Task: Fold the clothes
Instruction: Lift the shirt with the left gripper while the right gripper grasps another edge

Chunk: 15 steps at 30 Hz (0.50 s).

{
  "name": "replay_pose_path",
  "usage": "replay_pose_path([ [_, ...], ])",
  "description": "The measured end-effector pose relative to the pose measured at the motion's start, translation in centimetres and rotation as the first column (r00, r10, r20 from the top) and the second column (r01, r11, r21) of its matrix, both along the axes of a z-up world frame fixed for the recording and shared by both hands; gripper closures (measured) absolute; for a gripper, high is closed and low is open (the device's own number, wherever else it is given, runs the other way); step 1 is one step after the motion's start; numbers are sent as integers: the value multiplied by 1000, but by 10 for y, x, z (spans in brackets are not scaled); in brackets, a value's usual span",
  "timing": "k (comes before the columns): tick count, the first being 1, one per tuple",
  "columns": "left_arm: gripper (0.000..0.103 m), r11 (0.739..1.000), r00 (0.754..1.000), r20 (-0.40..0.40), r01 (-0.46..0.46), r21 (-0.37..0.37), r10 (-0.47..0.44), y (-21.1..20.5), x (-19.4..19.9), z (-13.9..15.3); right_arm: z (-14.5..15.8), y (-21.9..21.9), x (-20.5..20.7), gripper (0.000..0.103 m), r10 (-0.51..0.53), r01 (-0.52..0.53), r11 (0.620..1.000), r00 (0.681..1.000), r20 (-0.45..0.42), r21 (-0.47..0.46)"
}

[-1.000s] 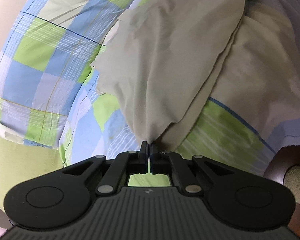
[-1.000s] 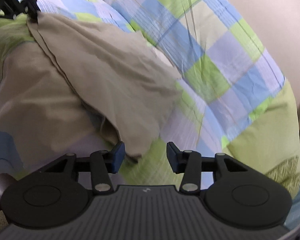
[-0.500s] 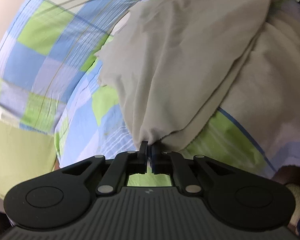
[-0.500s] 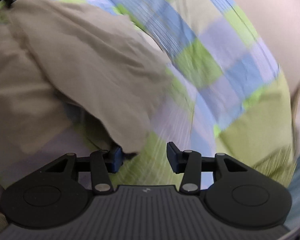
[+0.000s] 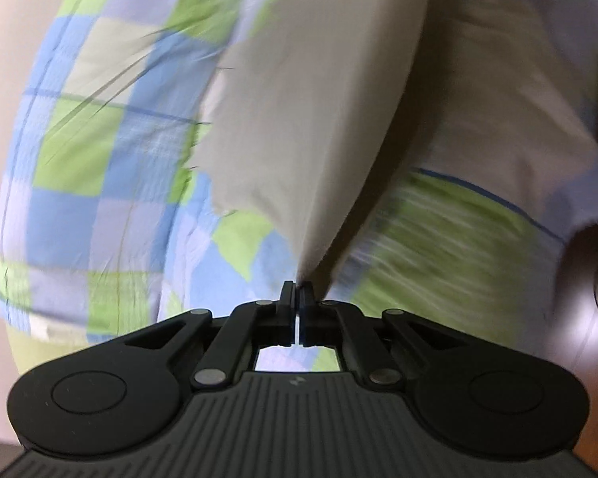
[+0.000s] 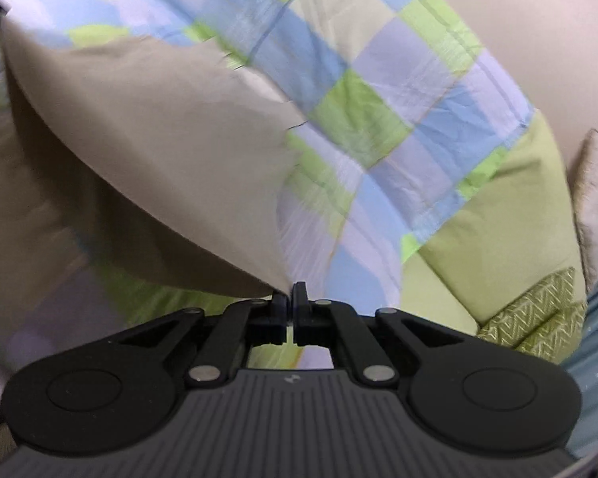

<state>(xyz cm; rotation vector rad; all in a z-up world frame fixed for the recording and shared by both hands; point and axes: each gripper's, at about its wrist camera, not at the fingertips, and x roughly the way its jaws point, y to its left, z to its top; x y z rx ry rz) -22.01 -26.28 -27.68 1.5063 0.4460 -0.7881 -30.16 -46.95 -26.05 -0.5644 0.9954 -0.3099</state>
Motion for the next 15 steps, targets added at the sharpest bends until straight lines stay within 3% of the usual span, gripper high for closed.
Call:
replay_pose_path([
  [3, 103, 995, 999, 5, 48, 85, -48, 5, -13, -22, -16, 4, -1, 103, 3, -1, 999, 998, -67, 33],
  [9, 103, 998, 999, -27, 28, 60, -26, 8, -17, -37, -44, 6, -5, 103, 1, 3, 1000, 987, -163, 24],
  [12, 103, 994, 998, -53, -24, 105, 30, 22, -15, -34, -46, 3, -8, 103, -9, 11, 1000, 979, -204, 11],
  [14, 103, 987, 994, -60, -82, 141, 92, 37, -10, -32, -38, -4, -18, 88, -30, 41, 998, 972, -234, 42],
  [15, 103, 980, 989, -64, -122, 155, 134, 47, -9, -29, -33, -6, -23, 71, -40, 53, 997, 974, -223, 55],
])
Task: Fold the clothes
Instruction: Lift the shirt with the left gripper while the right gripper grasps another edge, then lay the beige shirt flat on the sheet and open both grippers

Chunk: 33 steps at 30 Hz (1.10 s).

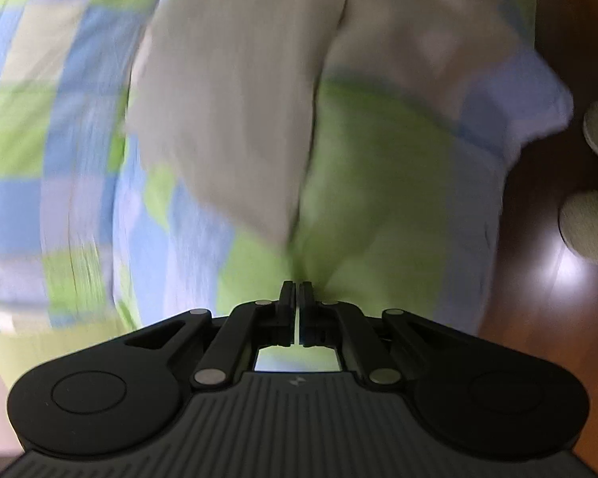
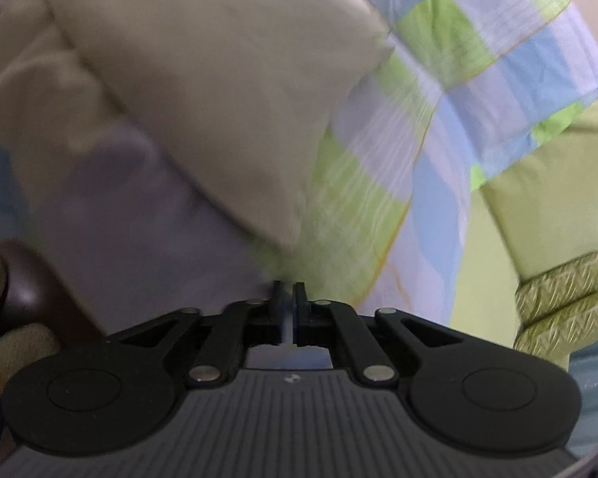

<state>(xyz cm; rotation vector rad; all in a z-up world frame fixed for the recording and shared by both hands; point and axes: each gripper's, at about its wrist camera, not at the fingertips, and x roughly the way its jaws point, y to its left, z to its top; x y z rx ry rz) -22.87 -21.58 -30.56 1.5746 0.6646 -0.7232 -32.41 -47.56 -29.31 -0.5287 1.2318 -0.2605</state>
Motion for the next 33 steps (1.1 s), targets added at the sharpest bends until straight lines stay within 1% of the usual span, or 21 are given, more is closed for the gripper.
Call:
replay_pose_path([
  [1, 102, 997, 998, -22, -65, -29, 65, 6, 4, 9, 6, -2, -4, 63, -20, 20, 1000, 1000, 20, 23],
  [2, 100, 992, 993, -43, -110, -62, 107, 6, 8, 16, 12, -4, -7, 62, -41, 39, 998, 998, 40, 47],
  [3, 95, 962, 973, -116, -217, -168, 199, 3, 20, 33, 18, -6, -10, 62, -68, 63, 995, 996, 65, 79],
  [4, 92, 909, 940, -196, -324, -263, 278, 0, 32, 49, 25, -9, -13, 62, -116, 101, 986, 988, 106, 134],
  [5, 90, 880, 924, -234, -364, -305, 301, -1, 38, 55, 33, -15, -14, 62, -176, 142, 969, 971, 160, 205],
  [7, 72, 737, 841, -395, -525, -426, 371, -10, 65, 65, 45, -27, -14, 62, -299, 203, 916, 921, 251, 347],
  [8, 72, 703, 820, -429, -557, -442, 380, -10, 71, 65, 46, -34, -10, 62, -368, 235, 877, 889, 272, 419],
  [10, 73, 573, 708, -569, -692, -439, 419, -7, 95, 52, 38, -52, 4, 61, -515, 321, 778, 818, 256, 540],
  [13, 74, 449, 562, -720, -810, -377, 407, 4, 116, 35, 25, -68, 4, 48, -622, 372, 670, 753, 213, 642],
  [14, 74, 436, 548, -732, -819, -373, 404, 6, 118, 33, 13, -76, 0, 48, -684, 408, 588, 711, 161, 698],
  [15, 76, 409, 515, -757, -841, -355, 401, 9, 123, 30, 9, -77, -5, 46, -706, 416, 554, 694, 141, 721],
  [16, 82, 380, 475, -783, -864, -330, 401, 13, 129, 28, 3, -81, -11, 48, -740, 412, 496, 661, 124, 764],
  [17, 92, 369, 458, -793, -873, -318, 400, 15, 131, 28, -1, -85, -17, 55, -763, 392, 446, 636, 113, 805],
  [18, 103, 360, 432, -808, -885, -295, 401, 17, 133, 28, -4, -88, -18, 69, -768, 385, 422, 633, 98, 821],
  [20, 103, 394, 449, -797, -872, -291, 404, 15, 131, 35, -4, -91, -19, 90, -757, 378, 402, 650, 70, 834],
  [22, 103, 502, 525, -758, -810, -304, 387, 5, 121, 55, 0, -96, -19, 100, -750, 377, 381, 660, 44, 844],
  [25, 103, 587, 598, -716, -742, -324, 362, -4, 123, 88, 17, -102, -22, 101, -754, 361, 356, 656, 37, 862],
  [27, 103, 605, 615, -704, -725, -328, 354, -7, 126, 101, 35, -105, -26, 101, -759, 333, 345, 649, 52, 878],
  [30, 103, 616, 603, -706, -729, -300, 370, -9, 126, 95, 40, -108, -28, 101, -774, 343, 303, 633, 19, 889],
  [32, 103, 654, 615, -664, -716, -244, 425, -24, 123, 65, 26, -108, -31, 102, -793, 408, 284, 609, -27, 868],
  [33, 103, 668, 601, -647, -721, -185, 469, -23, 118, 39, 14, -106, -32, 102, -792, 450, 284, 608, -58, 847],
])
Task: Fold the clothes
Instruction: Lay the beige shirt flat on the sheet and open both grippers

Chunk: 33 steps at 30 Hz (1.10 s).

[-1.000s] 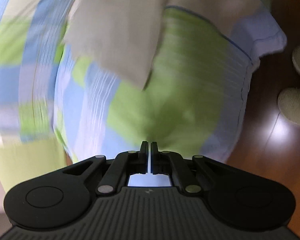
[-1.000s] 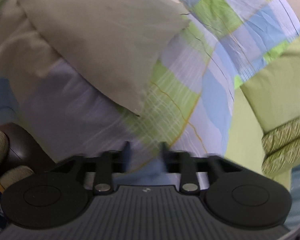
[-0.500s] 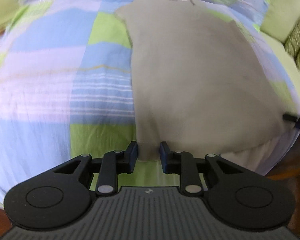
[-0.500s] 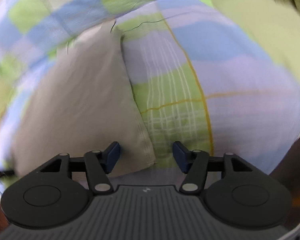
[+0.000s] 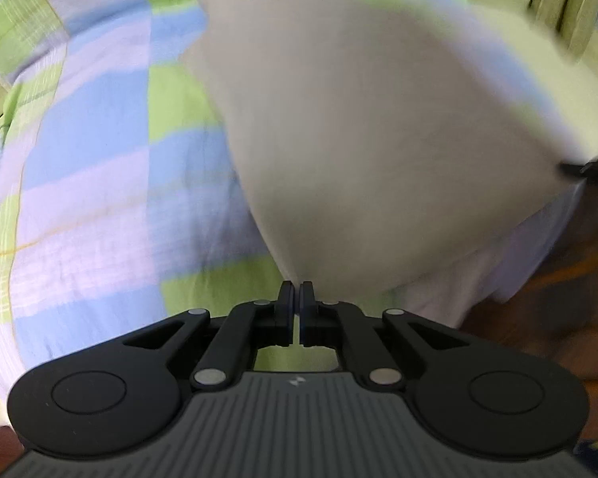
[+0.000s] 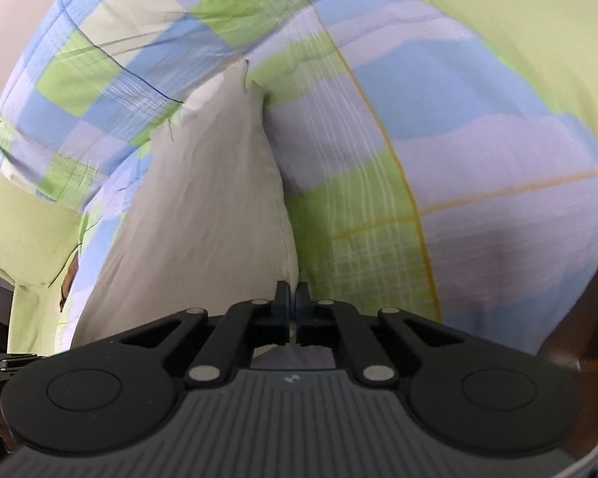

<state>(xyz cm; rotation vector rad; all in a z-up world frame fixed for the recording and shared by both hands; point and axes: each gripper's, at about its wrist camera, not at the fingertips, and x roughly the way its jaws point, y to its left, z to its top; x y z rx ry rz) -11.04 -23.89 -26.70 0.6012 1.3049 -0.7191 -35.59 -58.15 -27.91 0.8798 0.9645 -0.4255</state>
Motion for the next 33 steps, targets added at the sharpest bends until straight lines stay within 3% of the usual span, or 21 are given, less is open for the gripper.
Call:
replay_pose_path([
  [1, 103, 998, 1000, -6, 9, 68, -8, 2, -7, -21, -12, 2, 0, 102, 1, -1, 1000, 999, -50, 1],
  [4, 103, 990, 998, 30, 43, 131, -47, 9, -26, -28, -27, 11, 5, 100, 53, -57, 998, 986, -157, -21],
  [5, 103, 989, 998, 38, 41, 139, -47, 13, -32, -26, -21, 20, 7, 98, 97, -121, 987, 974, -204, -106],
  [6, 103, 993, 999, 38, 13, 115, -17, 19, -34, -15, -11, 29, 8, 89, 133, -189, 960, 957, -257, -205],
  [7, 103, 998, 998, 54, -14, 68, 10, 23, -35, 0, -10, 30, 8, 84, 134, -193, 958, 956, -262, -214],
  [8, 103, 1000, 997, 78, -20, 22, 18, 21, -34, 11, 2, 37, 7, 84, 128, -231, 918, 942, -309, -323],
  [9, 103, 999, 994, 102, -24, -23, 27, 20, -33, 22, 16, 42, 6, 84, 144, -250, 883, 950, -279, -396],
  [10, 102, 997, 993, 114, -17, -72, 25, 13, -31, 28, 26, 45, 8, 84, 157, -243, 872, 961, -227, -425],
  [12, 94, 987, 992, 127, 7, -161, 14, -6, -25, 33, 33, 52, 22, 84, 215, -252, 877, 967, -135, -410],
  [14, 94, 986, 990, 139, 39, -163, -17, -26, -22, 19, 30, 60, 38, 84, 285, -276, 894, 958, -28, -352],
  [17, 94, 989, 982, 174, 94, -116, -73, -36, -35, -6, 15, 72, 54, 87, 368, -340, 886, 929, 31, -314],
  [18, 94, 991, 980, 183, 95, -99, -75, -28, -46, -8, -2, 78, 60, 89, 393, -389, 872, 918, -47, -296],
  [19, 94, 995, 985, 158, 73, -63, -62, -19, -54, -7, -3, 78, 61, 90, 392, -392, 872, 918, -61, -294],
  [21, 94, 999, 993, 117, 26, -36, -22, -6, -63, 0, -8, 78, 43, 91, 358, -402, 868, 914, -192, -293],
  [23, 94, 998, 991, 130, 15, -57, -8, -3, -67, 14, -3, 77, 28, 86, 332, -407, 863, 904, -269, -301],
  [25, 88, 989, 982, 188, 42, -145, -14, -25, -61, 31, 18, 79, 32, 86, 351, -398, 850, 916, -193, -345],
  [27, 79, 982, 968, 250, 57, -178, -11, -54, -51, 28, 33, 85, 47, 86, 392, -400, 832, 914, -104, -385],
  [29, 78, 984, 966, 259, 45, -172, 1, -67, -46, 17, 34, 90, 67, 80, 434, -408, 816, 900, -32, -409],
  [30, 78, 993, 972, 235, 9, -121, 20, -73, -44, 2, 26, 94, 83, 80, 449, -407, 813, 893, 3, -416],
  [31, 78, 997, 976, 209, -40, -72, 54, -73, -47, -9, 25, 94, 83, 79, 449, -408, 813, 893, 3, -415],
  [33, 76, 995, 976, 195, -86, -60, 96, -64, -61, -6, 2, 95, 92, 79, 420, -428, 823, 901, -109, -372],
])
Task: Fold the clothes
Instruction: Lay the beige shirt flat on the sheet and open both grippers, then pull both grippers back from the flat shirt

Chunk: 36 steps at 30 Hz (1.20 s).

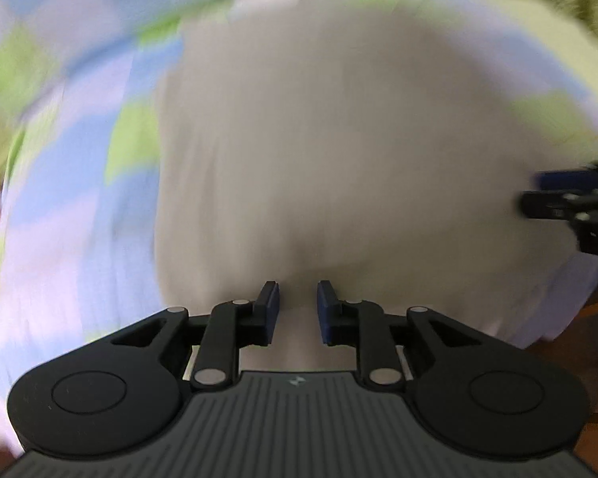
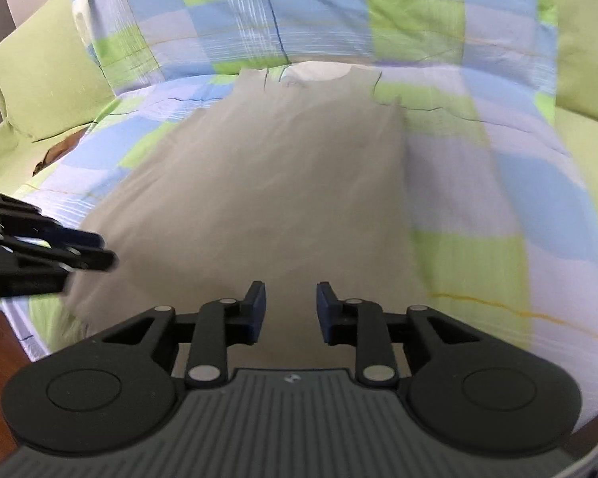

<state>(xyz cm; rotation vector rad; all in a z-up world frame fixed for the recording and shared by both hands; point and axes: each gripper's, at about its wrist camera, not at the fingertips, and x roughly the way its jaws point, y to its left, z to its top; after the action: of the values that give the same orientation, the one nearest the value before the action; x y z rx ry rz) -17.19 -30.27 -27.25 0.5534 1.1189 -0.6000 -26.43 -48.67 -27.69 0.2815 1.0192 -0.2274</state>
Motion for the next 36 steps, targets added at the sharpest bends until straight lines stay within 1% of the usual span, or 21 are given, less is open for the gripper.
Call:
replay_pose_path([
  [1, 67, 1000, 1000, -14, -27, 8, 27, 5, -8, 3, 0, -1, -9, 78, -23, 23, 1000, 1000, -12, 6],
  [2, 62, 998, 998, -27, -54, 17, 54, 10, -17, 6, 1, -2, -18, 75, -46, 46, 999, 999, -25, 12],
  [3, 55, 995, 993, -66, -92, 33, 94, 13, -24, 10, 1, -3, -28, 69, -69, 70, 997, 997, -37, 18],
  [4, 52, 992, 985, -116, -125, 28, 127, 17, -32, 15, 0, -3, -35, 69, -97, 99, 995, 992, -84, 16],
  [5, 51, 990, 982, -130, -137, 24, 138, 17, -34, 16, 4, -3, -43, 69, -141, 147, 988, 983, -116, 37],
  [7, 46, 982, 964, -191, -189, -1, 186, 20, -43, 28, 12, -4, -59, 69, -225, 242, 967, 957, -183, 75],
  [8, 46, 981, 962, -197, -195, -4, 190, 20, -45, 31, 18, -1, -63, 68, -234, 251, 965, 956, -180, 78],
  [9, 45, 981, 966, -182, -191, -13, 186, 20, -47, 43, 24, 2, -64, 64, -240, 257, 963, 955, -173, 79],
  [10, 45, 982, 969, -167, -188, -22, 182, 19, -49, 55, 45, 9, -61, 56, -249, 260, 963, 959, -135, 67],
  [11, 43, 982, 972, -152, -184, -31, 178, 19, -51, 67, 52, 16, -64, 53, -251, 259, 964, 960, -122, 61],
  [13, 32, 980, 976, -119, -191, -56, 184, 20, -48, 85, 77, 29, -67, 50, -249, 253, 966, 966, -70, 54],
  [14, 30, 978, 975, -113, -198, -63, 191, 16, -45, 92, 81, 34, -65, 49, -248, 252, 966, 967, -61, 55],
  [16, 30, 973, 973, -105, -213, -86, 203, 22, -44, 107, 94, 41, -57, 48, -255, 257, 965, 966, -41, 56],
  [18, 30, 972, 972, -106, -218, -89, 209, 25, -43, 110, 103, 45, -57, 47, -260, 262, 963, 965, -36, 63],
  [20, 30, 970, 970, -110, -227, -92, 217, 29, -41, 114, 104, 46, -59, 46, -260, 262, 963, 965, -34, 71],
  [22, 30, 967, 966, -128, -237, -94, 225, 30, -37, 116, 109, 58, -64, 45, -252, 254, 964, 967, -34, 74],
  [23, 30, 966, 965, -132, -240, -93, 227, 21, -32, 106, 110, 59, -64, 45, -250, 252, 965, 968, -37, 75],
  [29, 29, 968, 962, -160, -237, -80, 222, 29, -29, 103, 109, 65, -63, 42, -245, 249, 965, 968, -57, 78],
  [34, 29, 967, 951, -196, -250, -43, 237, 21, -20, 80, 97, 59, -55, 41, -244, 250, 966, 966, -82, 72],
  [36, 29, 966, 947, -209, -257, -35, 244, 18, -17, 73, 86, 51, -48, 41, -244, 252, 964, 964, -106, 78],
])
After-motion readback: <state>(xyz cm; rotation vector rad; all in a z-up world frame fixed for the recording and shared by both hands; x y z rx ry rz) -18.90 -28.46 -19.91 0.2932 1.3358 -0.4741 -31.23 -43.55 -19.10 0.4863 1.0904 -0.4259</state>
